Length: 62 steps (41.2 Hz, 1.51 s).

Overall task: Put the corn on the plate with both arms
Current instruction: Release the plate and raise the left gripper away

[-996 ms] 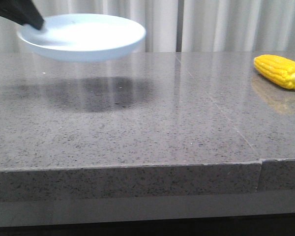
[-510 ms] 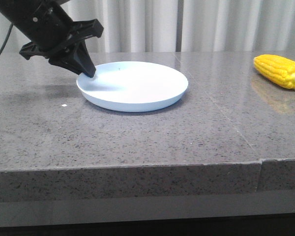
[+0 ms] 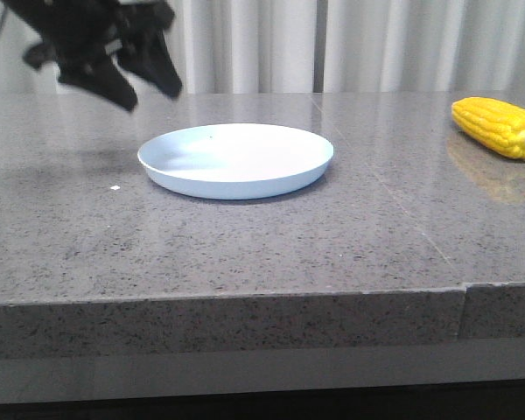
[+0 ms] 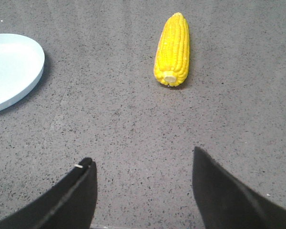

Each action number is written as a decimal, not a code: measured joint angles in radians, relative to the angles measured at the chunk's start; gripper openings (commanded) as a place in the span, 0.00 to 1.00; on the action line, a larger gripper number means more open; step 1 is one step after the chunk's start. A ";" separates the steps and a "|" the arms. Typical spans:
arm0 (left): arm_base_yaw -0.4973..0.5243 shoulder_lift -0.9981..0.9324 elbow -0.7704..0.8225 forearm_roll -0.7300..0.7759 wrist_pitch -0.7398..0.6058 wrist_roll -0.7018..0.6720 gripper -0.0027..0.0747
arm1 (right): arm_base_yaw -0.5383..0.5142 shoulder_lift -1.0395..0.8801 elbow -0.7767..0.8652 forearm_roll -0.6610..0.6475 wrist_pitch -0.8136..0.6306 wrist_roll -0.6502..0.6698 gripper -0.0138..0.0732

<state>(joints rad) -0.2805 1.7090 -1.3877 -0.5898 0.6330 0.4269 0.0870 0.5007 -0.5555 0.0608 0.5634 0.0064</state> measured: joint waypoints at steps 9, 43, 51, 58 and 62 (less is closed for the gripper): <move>-0.070 -0.258 0.093 0.125 0.013 0.000 0.60 | 0.000 0.000 0.000 0.000 0.000 0.000 0.70; -0.195 -1.088 0.531 0.609 0.214 -0.355 0.60 | 0.000 0.000 0.000 0.000 0.000 0.000 0.70; -0.195 -1.116 0.531 0.609 0.214 -0.355 0.60 | 0.000 0.000 0.005 0.000 0.000 0.000 0.70; -0.195 -1.116 0.531 0.610 0.214 -0.355 0.60 | 0.000 0.002 0.005 0.000 -0.017 0.000 0.70; -0.195 -1.116 0.531 0.611 0.214 -0.355 0.60 | 0.000 0.020 -0.026 0.000 -0.002 0.000 0.74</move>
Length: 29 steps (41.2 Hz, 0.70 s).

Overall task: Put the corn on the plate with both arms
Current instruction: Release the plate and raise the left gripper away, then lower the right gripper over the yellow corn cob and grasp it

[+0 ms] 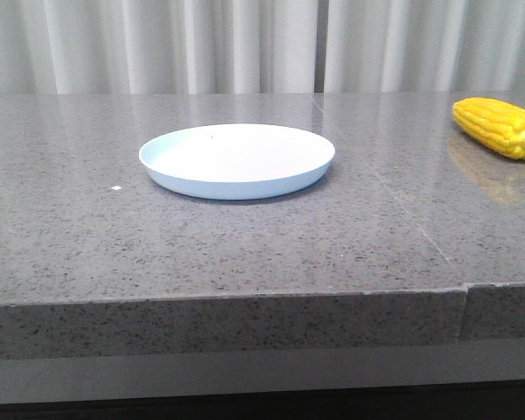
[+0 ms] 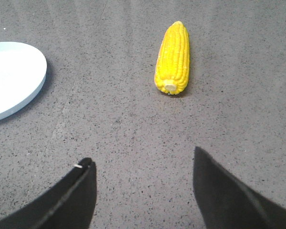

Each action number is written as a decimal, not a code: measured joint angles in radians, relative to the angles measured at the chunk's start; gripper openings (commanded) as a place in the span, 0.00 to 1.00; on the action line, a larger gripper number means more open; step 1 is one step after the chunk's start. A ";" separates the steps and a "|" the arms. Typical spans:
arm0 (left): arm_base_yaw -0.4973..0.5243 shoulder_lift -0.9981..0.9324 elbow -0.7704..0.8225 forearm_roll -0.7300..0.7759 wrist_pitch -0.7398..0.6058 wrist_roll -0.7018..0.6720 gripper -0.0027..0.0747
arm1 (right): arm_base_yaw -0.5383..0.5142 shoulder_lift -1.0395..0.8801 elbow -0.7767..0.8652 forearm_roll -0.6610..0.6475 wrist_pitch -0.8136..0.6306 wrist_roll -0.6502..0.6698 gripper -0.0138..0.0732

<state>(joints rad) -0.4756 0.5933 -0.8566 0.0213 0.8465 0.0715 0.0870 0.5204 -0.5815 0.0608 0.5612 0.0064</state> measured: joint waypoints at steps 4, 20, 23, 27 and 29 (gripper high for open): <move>0.000 0.000 0.000 0.000 0.000 0.000 0.60 | 0.000 0.051 -0.041 0.000 0.033 0.000 0.80; 0.000 0.000 0.000 0.000 0.002 -0.002 0.60 | -0.026 0.463 -0.260 0.000 0.048 0.000 0.84; 0.000 0.000 0.000 0.000 0.002 -0.002 0.60 | -0.051 0.554 -0.323 0.000 0.046 0.000 0.84; 0.000 0.000 0.002 0.000 0.002 -0.002 0.60 | -0.079 0.682 -0.414 0.000 0.046 0.000 0.84; 0.000 0.000 0.002 0.000 0.002 -0.002 0.60 | -0.088 0.746 -0.459 0.000 0.046 0.000 0.84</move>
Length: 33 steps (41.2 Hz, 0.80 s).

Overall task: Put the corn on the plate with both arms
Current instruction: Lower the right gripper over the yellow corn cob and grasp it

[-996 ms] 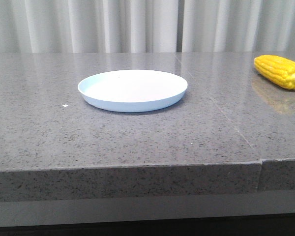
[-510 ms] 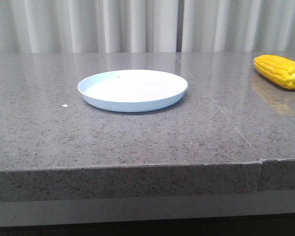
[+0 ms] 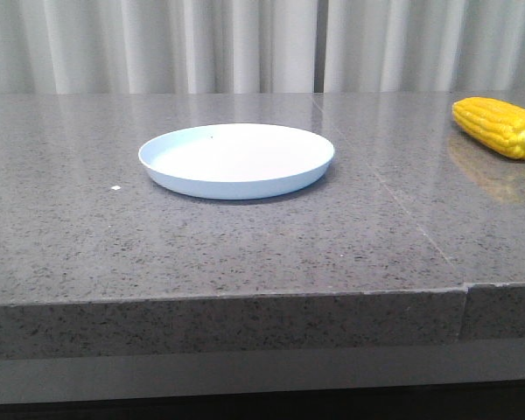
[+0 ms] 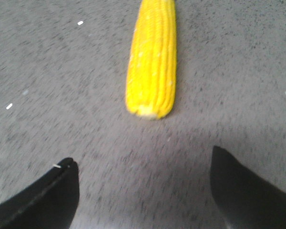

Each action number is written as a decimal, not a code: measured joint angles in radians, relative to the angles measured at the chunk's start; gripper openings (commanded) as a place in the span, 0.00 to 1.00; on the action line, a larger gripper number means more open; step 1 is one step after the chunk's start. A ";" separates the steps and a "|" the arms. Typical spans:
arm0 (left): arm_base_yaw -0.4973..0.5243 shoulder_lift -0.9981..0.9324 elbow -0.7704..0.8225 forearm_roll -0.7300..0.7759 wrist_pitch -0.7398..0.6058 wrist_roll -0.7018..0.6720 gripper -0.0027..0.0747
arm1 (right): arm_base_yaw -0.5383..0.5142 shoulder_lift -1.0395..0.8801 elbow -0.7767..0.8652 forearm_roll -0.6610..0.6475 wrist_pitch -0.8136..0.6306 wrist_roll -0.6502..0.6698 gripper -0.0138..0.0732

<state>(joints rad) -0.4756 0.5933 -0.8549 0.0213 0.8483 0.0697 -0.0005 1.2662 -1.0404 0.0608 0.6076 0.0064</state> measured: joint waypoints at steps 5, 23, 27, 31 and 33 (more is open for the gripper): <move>0.000 0.000 0.000 0.000 0.000 0.000 0.60 | -0.003 0.151 -0.106 -0.002 -0.004 0.000 0.84; 0.000 0.000 0.000 0.000 0.000 0.000 0.60 | -0.003 0.562 -0.407 -0.002 -0.016 0.000 0.84; 0.000 0.000 0.000 0.000 0.000 0.000 0.60 | -0.003 0.599 -0.435 -0.002 -0.016 0.000 0.73; 0.000 0.000 0.000 0.000 0.000 0.000 0.60 | -0.003 0.613 -0.443 -0.002 -0.012 0.000 0.54; 0.000 0.000 0.000 0.000 0.000 0.000 0.60 | -0.003 0.614 -0.444 -0.002 -0.009 0.000 0.48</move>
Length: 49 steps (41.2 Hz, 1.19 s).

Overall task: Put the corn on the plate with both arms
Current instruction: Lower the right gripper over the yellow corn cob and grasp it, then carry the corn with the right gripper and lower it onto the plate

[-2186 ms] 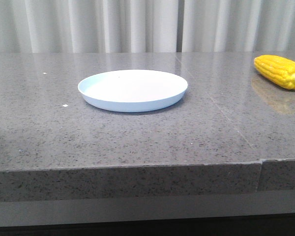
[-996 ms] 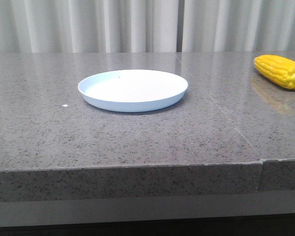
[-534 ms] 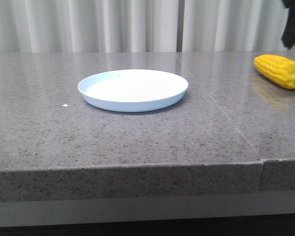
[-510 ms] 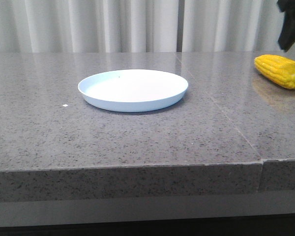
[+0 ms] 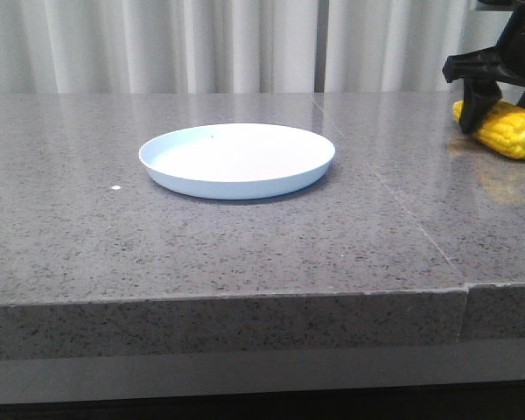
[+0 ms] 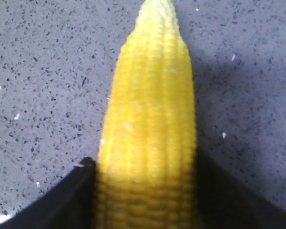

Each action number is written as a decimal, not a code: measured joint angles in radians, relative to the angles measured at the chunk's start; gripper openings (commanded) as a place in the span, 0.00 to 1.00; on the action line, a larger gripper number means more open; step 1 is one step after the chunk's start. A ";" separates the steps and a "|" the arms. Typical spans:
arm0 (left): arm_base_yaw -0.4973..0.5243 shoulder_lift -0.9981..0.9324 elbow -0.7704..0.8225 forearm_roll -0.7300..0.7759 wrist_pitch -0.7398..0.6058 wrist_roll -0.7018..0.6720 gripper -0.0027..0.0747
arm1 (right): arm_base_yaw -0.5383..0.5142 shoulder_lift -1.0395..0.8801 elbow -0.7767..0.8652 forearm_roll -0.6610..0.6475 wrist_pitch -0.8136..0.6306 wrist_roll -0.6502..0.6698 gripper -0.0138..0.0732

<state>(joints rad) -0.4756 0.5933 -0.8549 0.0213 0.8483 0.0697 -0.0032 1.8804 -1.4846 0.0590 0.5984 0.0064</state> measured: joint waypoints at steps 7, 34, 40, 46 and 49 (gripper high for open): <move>0.000 0.000 0.000 0.000 0.000 0.000 0.60 | 0.000 -0.007 -0.004 0.000 0.016 0.000 0.49; 0.000 0.000 0.000 0.000 0.000 0.000 0.60 | 0.430 -0.226 -0.006 0.115 0.106 0.000 0.49; 0.000 0.000 0.000 0.000 0.000 0.000 0.60 | 0.479 -0.170 -0.006 0.259 0.035 0.000 0.49; 0.000 0.000 0.000 0.000 0.000 0.000 0.60 | 0.495 -0.096 -0.006 0.328 -0.027 0.000 0.49; 0.000 0.000 0.000 0.000 0.000 0.000 0.60 | 0.497 -0.061 -0.006 0.351 -0.037 0.000 0.50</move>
<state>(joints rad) -0.4756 0.5933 -0.8549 0.0213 0.8483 0.0697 0.4938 1.8195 -1.4905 0.4104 0.5616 0.0064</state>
